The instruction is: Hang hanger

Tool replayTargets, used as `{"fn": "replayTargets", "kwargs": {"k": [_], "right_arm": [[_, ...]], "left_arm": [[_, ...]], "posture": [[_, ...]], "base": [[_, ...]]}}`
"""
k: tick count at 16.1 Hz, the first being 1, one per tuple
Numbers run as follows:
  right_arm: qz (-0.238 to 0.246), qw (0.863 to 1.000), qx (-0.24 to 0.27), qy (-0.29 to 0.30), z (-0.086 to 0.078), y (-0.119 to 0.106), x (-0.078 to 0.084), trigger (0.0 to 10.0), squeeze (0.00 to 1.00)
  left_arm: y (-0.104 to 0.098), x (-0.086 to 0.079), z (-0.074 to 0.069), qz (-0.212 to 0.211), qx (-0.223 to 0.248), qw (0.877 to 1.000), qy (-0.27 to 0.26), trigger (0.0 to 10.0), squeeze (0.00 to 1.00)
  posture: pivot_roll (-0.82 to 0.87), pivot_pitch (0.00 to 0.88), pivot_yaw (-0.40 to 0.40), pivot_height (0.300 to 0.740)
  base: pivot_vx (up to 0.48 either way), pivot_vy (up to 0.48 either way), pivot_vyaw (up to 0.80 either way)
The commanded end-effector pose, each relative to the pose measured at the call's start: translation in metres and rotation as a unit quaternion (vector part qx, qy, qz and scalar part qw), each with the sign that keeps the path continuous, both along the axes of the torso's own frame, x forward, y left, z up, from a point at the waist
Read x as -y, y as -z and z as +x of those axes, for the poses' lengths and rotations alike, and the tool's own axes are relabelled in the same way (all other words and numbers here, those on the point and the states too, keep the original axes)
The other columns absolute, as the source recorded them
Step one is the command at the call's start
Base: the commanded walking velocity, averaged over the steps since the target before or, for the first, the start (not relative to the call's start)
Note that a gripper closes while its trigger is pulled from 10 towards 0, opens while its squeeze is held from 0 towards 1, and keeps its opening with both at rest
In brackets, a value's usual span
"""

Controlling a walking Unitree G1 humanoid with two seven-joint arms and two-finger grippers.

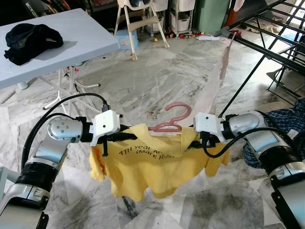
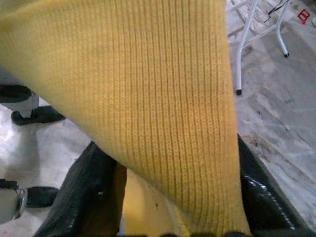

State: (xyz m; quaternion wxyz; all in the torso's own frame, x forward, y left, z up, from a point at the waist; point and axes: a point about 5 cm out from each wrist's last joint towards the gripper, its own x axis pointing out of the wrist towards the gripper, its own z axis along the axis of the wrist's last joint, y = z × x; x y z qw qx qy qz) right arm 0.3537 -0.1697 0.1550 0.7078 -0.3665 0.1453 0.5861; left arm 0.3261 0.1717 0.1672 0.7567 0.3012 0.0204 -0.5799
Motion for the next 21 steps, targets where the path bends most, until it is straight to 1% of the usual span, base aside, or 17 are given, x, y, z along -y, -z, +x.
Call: {"fn": "replayTargets", "kwargs": {"k": [1, 5, 14, 16, 18, 19, 20, 21], "right_arm": [[-0.012, 1.000, -0.007, -0.017, 0.001, -0.003, -0.003, 0.0, 0.00], [-0.023, 0.999, -0.032, -0.033, -0.001, 0.000, -0.002, 0.0, 0.00], [-0.014, 0.998, -0.050, -0.044, -0.005, 0.003, -0.002, 0.0, 0.00], [-0.003, 0.997, -0.061, -0.046, -0.005, 0.003, -0.004, 0.0, 0.00], [-0.010, 0.996, -0.066, -0.057, -0.005, 0.002, -0.005, 0.0, 0.00], [-0.002, 0.996, -0.065, -0.061, -0.005, 0.000, -0.006, 0.0, 0.00], [0.039, 0.997, -0.038, -0.051, -0.001, -0.009, -0.013, 0.0, 0.00], [0.060, 0.997, -0.011, -0.045, 0.002, -0.016, -0.016, 0.0, 0.00]], "left_arm": [[-0.006, 0.004, -0.002, -0.004, 0.015, 1.000, 0.012, 0.0, 0.00], [-0.004, 0.006, -0.002, -0.004, 0.013, 1.000, 0.016, 0.0, 0.00], [-0.003, 0.009, -0.001, -0.001, 0.018, 1.000, 0.019, 0.0, 0.00], [-0.006, 0.008, 0.005, -0.003, 0.022, 1.000, 0.010, 0.0, 0.00], [-0.007, 0.008, 0.008, 0.000, 0.027, 1.000, 0.004, 0.0, 0.00], [-0.008, 0.008, 0.009, -0.002, 0.033, 0.999, 0.000, 0.0, 0.00], [-0.011, 0.008, 0.012, -0.008, 0.052, 0.999, -0.008, 0.0, 0.00], [-0.014, 0.008, 0.014, -0.013, 0.065, 0.998, -0.015, 0.0, 0.00]], "posture": [[-0.12, 0.072, 0.033, 0.740], [-0.12, 0.072, 0.031, 0.740], [-0.13, 0.068, 0.030, 0.740], [-0.13, 0.070, 0.030, 0.740], [-0.13, 0.081, 0.036, 0.740], [-0.13, 0.081, 0.040, 0.740], [-0.13, 0.080, 0.040, 0.740], [-0.13, 0.077, 0.041, 0.740]], "base": [[0.000, 0.000, 0.00], [0.000, 0.000, 0.00], [0.000, 0.000, 0.00], [0.000, 0.000, 0.00], [0.000, 0.000, 0.00], [0.000, 0.000, 0.00], [0.000, 0.000, 0.00], [0.000, 0.000, 0.00]]}}
